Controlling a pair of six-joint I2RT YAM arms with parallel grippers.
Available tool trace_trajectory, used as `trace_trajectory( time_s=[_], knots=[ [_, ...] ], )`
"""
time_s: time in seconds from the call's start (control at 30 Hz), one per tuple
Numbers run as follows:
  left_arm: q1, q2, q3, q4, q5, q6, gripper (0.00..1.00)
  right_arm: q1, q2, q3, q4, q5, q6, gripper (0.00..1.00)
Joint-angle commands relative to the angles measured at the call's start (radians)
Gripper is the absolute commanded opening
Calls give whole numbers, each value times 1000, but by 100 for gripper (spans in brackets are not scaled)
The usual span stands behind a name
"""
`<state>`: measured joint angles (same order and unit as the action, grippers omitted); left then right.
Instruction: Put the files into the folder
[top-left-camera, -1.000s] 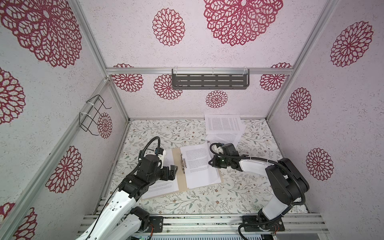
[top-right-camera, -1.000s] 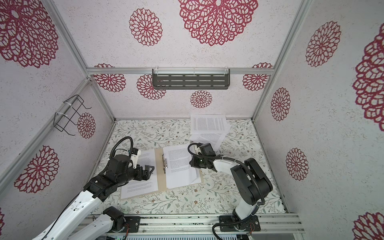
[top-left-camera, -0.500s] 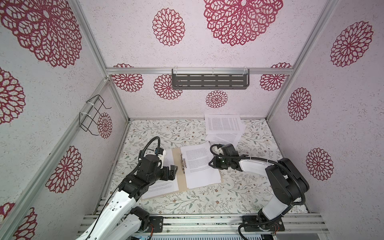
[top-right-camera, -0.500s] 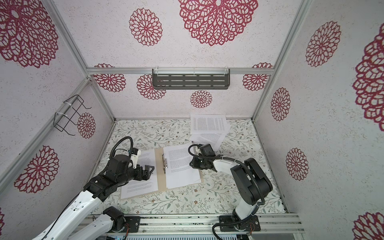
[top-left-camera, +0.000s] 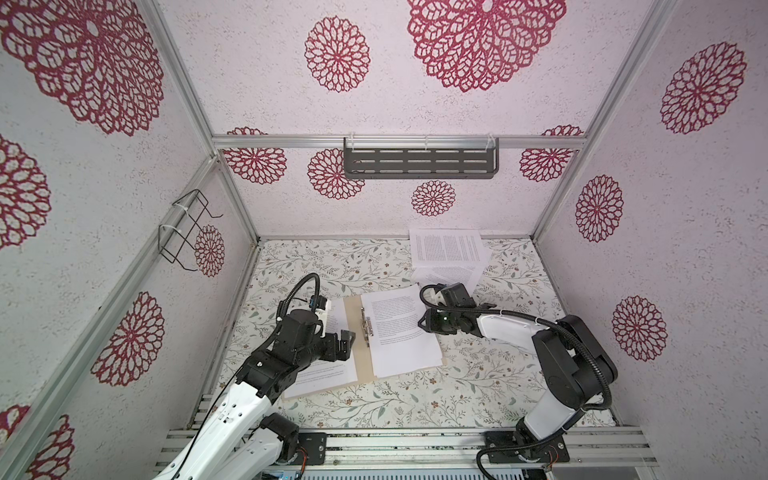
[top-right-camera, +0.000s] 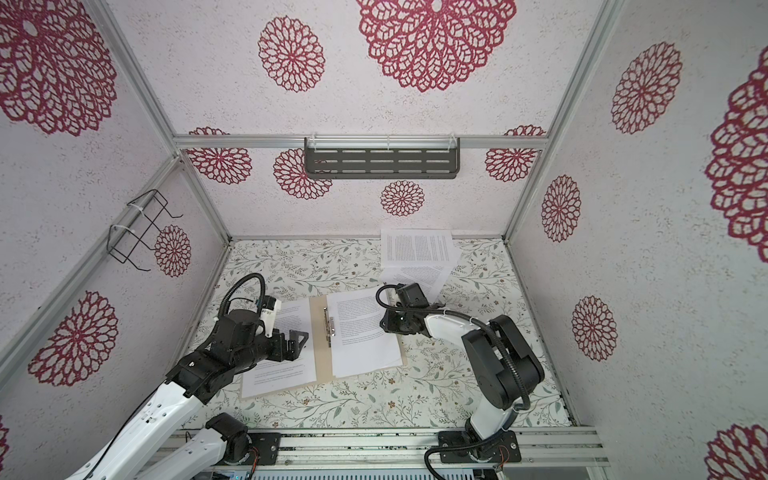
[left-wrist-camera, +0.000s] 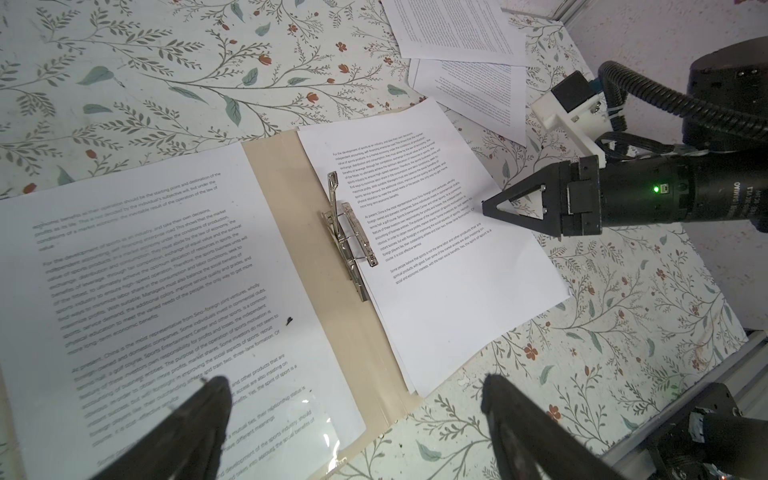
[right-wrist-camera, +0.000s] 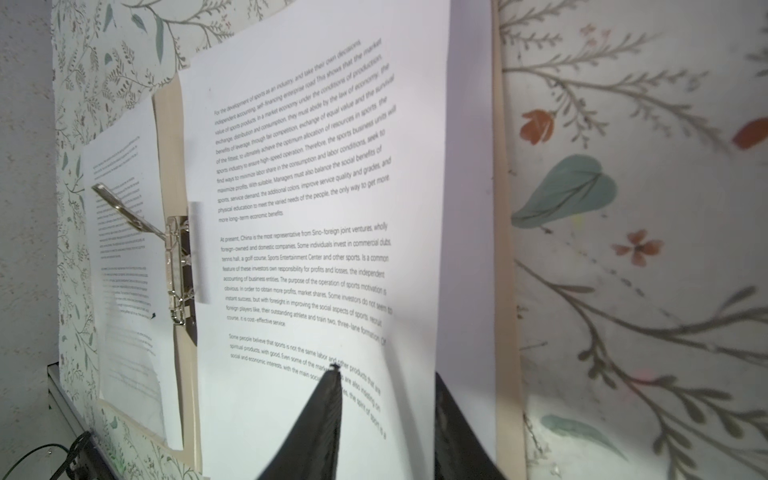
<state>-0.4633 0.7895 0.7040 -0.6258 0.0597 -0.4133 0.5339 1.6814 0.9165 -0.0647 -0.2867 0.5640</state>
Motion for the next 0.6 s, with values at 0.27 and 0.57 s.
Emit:
trace_trajectory(
  time_s=[0.27, 0.57],
  knots=[
    [5, -9, -6, 7, -2, 21, 97, 6, 33, 39, -7, 11, -31, 33],
    [5, -4, -6, 6, -2, 22, 97, 14, 42, 46, 14, -2, -38, 32]
  ],
)
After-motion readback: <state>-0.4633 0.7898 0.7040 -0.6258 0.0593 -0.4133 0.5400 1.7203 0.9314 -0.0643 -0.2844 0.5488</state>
